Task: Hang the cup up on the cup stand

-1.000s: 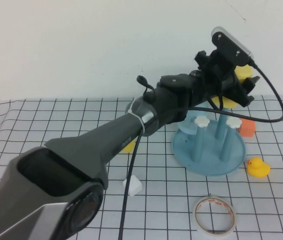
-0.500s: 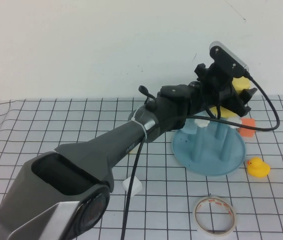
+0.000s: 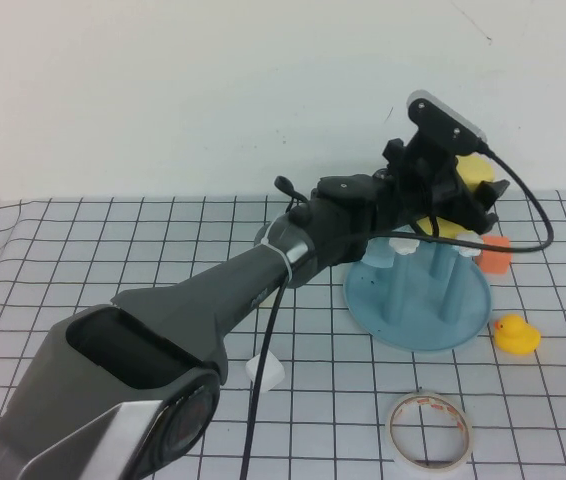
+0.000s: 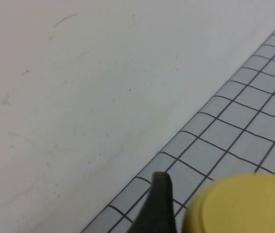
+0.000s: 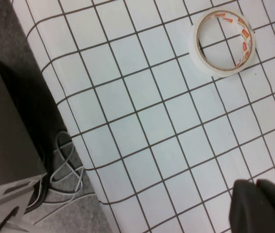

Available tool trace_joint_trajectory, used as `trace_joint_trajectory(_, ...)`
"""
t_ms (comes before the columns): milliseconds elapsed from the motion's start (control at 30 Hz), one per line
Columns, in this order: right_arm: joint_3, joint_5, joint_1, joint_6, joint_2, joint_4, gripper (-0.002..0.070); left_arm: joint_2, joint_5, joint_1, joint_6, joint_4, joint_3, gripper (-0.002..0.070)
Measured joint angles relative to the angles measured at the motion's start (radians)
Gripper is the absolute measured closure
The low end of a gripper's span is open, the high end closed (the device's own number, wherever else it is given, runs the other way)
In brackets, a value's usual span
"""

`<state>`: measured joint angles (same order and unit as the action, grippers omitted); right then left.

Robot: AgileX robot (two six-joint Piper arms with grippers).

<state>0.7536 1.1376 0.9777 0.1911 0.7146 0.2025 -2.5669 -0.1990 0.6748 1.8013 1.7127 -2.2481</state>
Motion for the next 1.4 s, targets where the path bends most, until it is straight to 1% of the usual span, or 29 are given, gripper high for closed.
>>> trace_joint_trajectory(67,0.0,0.0,0.0,0.0,0.0,0.0,0.0678,0.0,0.025,0.0,-0.03,0.0,-0.011,0.0073)
trace_joint_trajectory(167,-0.001,0.0,0.0,0.0,0.0,0.0,0.0678,0.0,0.045,-0.001,-0.05,0.0,-0.041,0.0058)
trace_joint_trajectory(300,-0.001,0.0,0.0,0.0,0.0,0.0,0.0678,0.0,0.05,-0.001,-0.055,0.001,-0.102,0.0058)
trace_joint_trajectory(367,-0.001,-0.002,0.0,0.0,0.0,0.0,0.0678,0.0,0.05,-0.001,-0.059,0.004,-0.134,0.0083)
trace_joint_trajectory(400,-0.001,-0.001,0.0,0.0,0.0,-0.002,0.0678,0.0,0.05,-0.001,-0.063,0.004,-0.144,0.0113)
trace_joint_trajectory(467,-0.001,-0.001,0.0,0.0,0.0,-0.004,0.0678,0.016,0.05,-0.001,-0.081,0.004,-0.153,0.0211)
trace_joint_trajectory(500,-0.001,-0.001,0.0,0.0,0.0,-0.004,0.0678,0.021,0.05,-0.001,-0.084,0.004,-0.152,0.0249)
trace_joint_trajectory(567,-0.001,-0.002,0.0,0.0,0.0,-0.007,0.0678,0.053,0.05,-0.001,-0.088,0.004,-0.152,0.0415)
trace_joint_trajectory(633,-0.001,-0.005,0.0,0.0,0.0,-0.007,0.0678,0.089,0.05,-0.001,-0.088,0.004,-0.153,0.0547)
trace_joint_trajectory(667,-0.001,-0.013,0.0,0.0,0.0,-0.007,0.0678,0.112,0.054,-0.001,-0.088,-0.004,-0.153,0.0591)
trace_joint_trajectory(700,-0.001,-0.025,0.0,0.0,0.0,-0.007,0.0678,0.132,0.057,-0.001,-0.09,-0.023,-0.153,0.0619)
trace_joint_trajectory(767,-0.001,-0.062,0.0,-0.007,0.0,-0.01,0.0678,0.183,0.069,-0.001,-0.09,-0.094,-0.156,0.0648)
trace_joint_trajectory(867,-0.001,-0.122,0.0,-0.02,0.0,-0.026,0.0678,0.26,0.073,-0.001,-0.092,-0.203,-0.158,0.0667)
trace_joint_trajectory(1000,-0.001,-0.278,0.0,-0.025,0.0,-0.028,0.0678,0.339,0.046,-0.001,-0.129,-0.303,-0.16,0.0673)
trace_joint_trajectory(1100,-0.001,-0.386,0.0,-0.025,0.0,-0.029,0.0678,0.401,-0.006,-0.001,-0.2,-0.435,-0.162,0.0674)
trace_joint_trajectory(1200,-0.001,-0.443,0.0,-0.025,0.0,-0.031,0.0678,0.464,-0.079,-0.001,-0.341,-0.66,-0.164,0.0675)
trace_joint_trajectory(1233,-0.001,-0.451,0.0,-0.025,0.0,-0.031,0.0678,0.489,-0.114,-0.001,-0.409,-0.76,-0.164,0.0675)
trace_joint_trajectory(1400,-0.001,-0.484,0.0,-0.025,0.0,-0.018,0.0678,0.603,-0.325,-0.006,-0.825,-1.244,-0.165,0.0675)
